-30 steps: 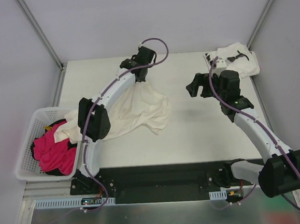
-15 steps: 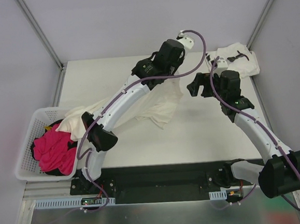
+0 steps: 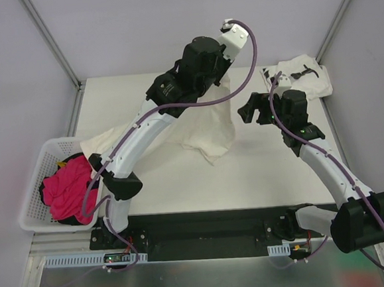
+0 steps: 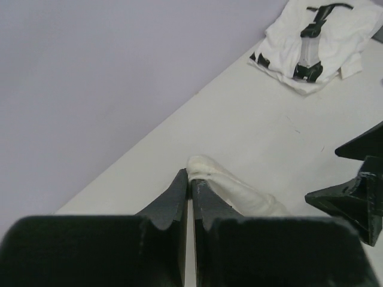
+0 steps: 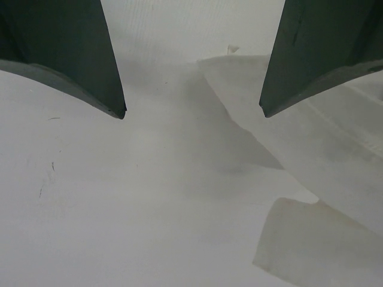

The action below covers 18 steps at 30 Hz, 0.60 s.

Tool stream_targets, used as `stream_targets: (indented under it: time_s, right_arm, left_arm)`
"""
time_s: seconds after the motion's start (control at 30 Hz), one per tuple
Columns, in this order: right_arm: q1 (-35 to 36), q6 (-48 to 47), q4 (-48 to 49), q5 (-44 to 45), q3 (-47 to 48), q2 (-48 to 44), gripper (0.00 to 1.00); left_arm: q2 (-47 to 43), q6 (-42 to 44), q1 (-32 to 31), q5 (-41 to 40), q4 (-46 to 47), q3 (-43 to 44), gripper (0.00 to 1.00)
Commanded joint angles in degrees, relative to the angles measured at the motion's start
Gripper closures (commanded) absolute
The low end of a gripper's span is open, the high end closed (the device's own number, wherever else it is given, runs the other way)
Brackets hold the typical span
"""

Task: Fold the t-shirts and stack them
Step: Move the tshirt to the center of the board

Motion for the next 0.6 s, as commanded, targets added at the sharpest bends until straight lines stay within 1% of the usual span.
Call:
stream_targets:
  time_s: [0.0, 0.13, 0.23, 0.27, 0.37, 0.4, 0.57]
  right_arm:
    - [-0.38, 1.51, 3.33, -2.20, 0.48, 1.06, 0.02]
    - [-0.29, 2.48, 3.86, -4.40, 0.92, 3.26, 0.02]
    - [-0.29, 3.35, 4.56, -5.89, 1.27, 4.84, 0.01]
    - [-0.29, 3.45, 4.56, -6.07, 1.36, 5.28, 0.01]
    - [-0.29, 3.62, 5.09, -6.69, 1.36, 5.63, 0.01]
    - [-0.29, 3.71, 5.17, -6.60, 1.27, 5.55, 0.01]
    - [-0.29, 3.97, 5.88, -7.65, 1.45, 6.51, 0.01]
  left_arm:
    - [-9.43, 5.23, -2.68, -2.03, 8.37, 3.20, 1.00]
    - [-14.09, 6.64, -3.73, -1.52, 8.99, 2.41, 1.00]
    - [-19.19, 5.51, -4.09, 3.40, 9.69, -1.63, 1.00]
    - [-20.51, 5.50, -4.09, 4.37, 10.31, -4.51, 1.00]
    - [-23.68, 5.94, -4.09, 6.48, 11.54, -6.56, 1.00]
    - [-24.29, 5.94, -4.09, 6.92, 11.89, -6.47, 1.00]
    - [-24.30, 5.24, -4.09, 11.40, 12.85, 0.11, 1.00]
